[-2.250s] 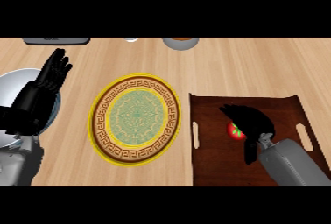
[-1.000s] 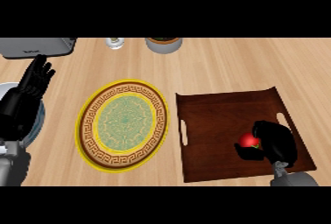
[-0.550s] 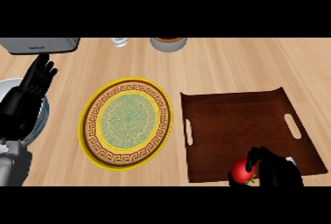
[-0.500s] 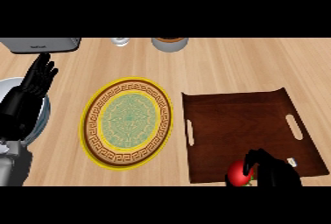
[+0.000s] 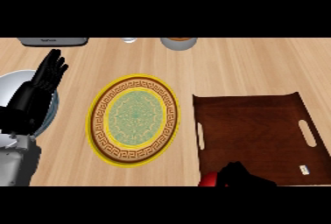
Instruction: Pick the tomato from the tray and place it in the plate
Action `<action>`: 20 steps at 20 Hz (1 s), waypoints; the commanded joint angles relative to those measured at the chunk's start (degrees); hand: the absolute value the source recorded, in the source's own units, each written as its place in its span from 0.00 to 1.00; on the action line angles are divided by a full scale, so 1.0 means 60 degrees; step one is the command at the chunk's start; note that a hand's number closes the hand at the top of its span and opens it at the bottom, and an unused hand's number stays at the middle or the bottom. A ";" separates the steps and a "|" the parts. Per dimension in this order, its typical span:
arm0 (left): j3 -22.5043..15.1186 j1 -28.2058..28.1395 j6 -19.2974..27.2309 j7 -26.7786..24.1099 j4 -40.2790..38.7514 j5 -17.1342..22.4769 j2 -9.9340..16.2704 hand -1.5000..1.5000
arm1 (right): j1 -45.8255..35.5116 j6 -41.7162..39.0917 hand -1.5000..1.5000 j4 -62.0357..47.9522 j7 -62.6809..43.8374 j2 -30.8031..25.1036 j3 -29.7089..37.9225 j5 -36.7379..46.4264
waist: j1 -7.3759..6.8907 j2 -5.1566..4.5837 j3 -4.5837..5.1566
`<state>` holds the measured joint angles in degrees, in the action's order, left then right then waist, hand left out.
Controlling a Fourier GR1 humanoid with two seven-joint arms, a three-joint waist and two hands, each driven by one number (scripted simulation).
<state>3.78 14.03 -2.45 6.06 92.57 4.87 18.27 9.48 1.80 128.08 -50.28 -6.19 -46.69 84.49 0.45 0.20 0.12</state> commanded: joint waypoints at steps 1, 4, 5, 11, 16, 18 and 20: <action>-0.0032 0.0416 0.0166 0.0637 0.0452 0.0022 -0.0080 0.50 | -0.1589 -0.0618 1.00 -0.0343 -0.1359 0.0980 -0.1057 -0.0119 | -0.0183 -0.0031 -0.0010; -0.0329 0.0082 0.0154 -0.0297 -0.0148 -0.0382 -0.0381 0.50 | -0.3018 -0.0477 1.00 -0.1233 -0.2111 0.0973 -0.0727 -0.0904 | -0.0263 -0.0088 0.0000; -0.0034 0.0226 0.0047 0.0167 -0.0005 -0.0127 -0.0107 0.50 | -0.3308 -0.0073 1.00 -0.1509 -0.2382 0.0979 -0.1032 -0.0993 | -0.0301 -0.0069 -0.0004; -0.0153 0.0806 -0.0006 0.0681 0.0054 -0.0095 -0.0130 0.50 | -0.5939 0.1042 1.00 -0.3557 -0.3376 0.1014 0.0161 -0.3322 | -0.0447 -0.0089 -0.0012; -0.0408 0.0952 0.0111 0.0345 -0.0365 -0.0307 -0.0510 0.50 | -0.7593 0.2364 1.00 -0.6061 -0.3335 0.1024 0.0641 -0.4516 | -0.0544 -0.0128 -0.0013; -0.0148 0.0776 -0.0246 -0.0191 -0.0661 -0.0142 -0.0272 0.50 | -0.8214 0.2797 1.00 -0.7088 -0.3235 0.1025 0.0837 -0.4767 | -0.0602 -0.0159 -0.0005; -0.0128 0.0520 -0.0259 -0.0111 -0.0223 -0.0103 -0.0232 0.50 | -0.8860 0.2764 1.00 -0.8078 -0.2986 0.1026 0.1250 -0.5235 | -0.0679 -0.0139 -0.0008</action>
<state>2.83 17.85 -3.54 6.54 90.94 4.29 16.77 -35.95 12.58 89.79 -62.31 -0.56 -42.10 57.73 -2.93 -0.51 0.06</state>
